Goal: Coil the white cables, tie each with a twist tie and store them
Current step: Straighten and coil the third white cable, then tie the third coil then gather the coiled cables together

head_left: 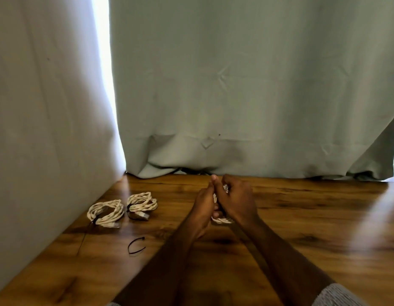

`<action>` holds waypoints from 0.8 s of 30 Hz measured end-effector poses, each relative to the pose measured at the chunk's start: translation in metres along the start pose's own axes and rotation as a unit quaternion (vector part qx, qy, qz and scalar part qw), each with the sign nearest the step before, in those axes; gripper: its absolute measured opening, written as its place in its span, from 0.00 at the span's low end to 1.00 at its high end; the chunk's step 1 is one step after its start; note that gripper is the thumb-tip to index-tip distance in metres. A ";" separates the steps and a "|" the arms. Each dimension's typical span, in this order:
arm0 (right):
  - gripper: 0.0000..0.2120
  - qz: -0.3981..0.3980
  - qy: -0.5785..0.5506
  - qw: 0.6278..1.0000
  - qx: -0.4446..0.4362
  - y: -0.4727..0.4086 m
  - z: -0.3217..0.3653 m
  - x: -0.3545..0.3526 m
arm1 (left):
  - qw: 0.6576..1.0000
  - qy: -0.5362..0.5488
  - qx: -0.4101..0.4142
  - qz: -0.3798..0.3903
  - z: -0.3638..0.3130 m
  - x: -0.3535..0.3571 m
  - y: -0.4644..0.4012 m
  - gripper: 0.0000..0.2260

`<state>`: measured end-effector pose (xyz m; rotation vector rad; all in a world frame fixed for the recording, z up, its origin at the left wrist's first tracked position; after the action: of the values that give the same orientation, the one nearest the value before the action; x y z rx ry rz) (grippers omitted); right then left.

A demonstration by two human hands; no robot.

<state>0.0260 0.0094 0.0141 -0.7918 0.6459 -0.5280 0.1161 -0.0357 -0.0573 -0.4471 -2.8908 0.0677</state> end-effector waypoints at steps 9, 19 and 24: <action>0.21 -0.055 -0.143 0.986 0.061 0.001 0.045 0.055 | 0.993 0.065 0.096 -0.015 -0.034 -0.074 0.046 0.13; 0.18 0.061 -0.250 0.962 0.094 0.034 0.104 0.150 | 0.981 0.138 0.039 -0.128 -0.054 -0.176 0.099 0.24; 0.19 0.004 -0.197 0.973 0.124 0.038 0.108 0.153 | 0.967 -0.019 0.093 -0.235 -0.053 -0.194 0.109 0.17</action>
<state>0.2139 -0.0159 -0.0083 -0.6316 0.2102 -0.4191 0.3403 0.0103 -0.0535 0.2768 -2.9052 0.2673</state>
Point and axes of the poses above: each hand's wrist, its own y-axis away from the middle knuckle, its own x-axis out of the palm, z = x × y, the point moved 10 cm from there along -y, towards the middle knuckle, and after that the axes turned 5 degrees about -y, right-handed, at the moved point
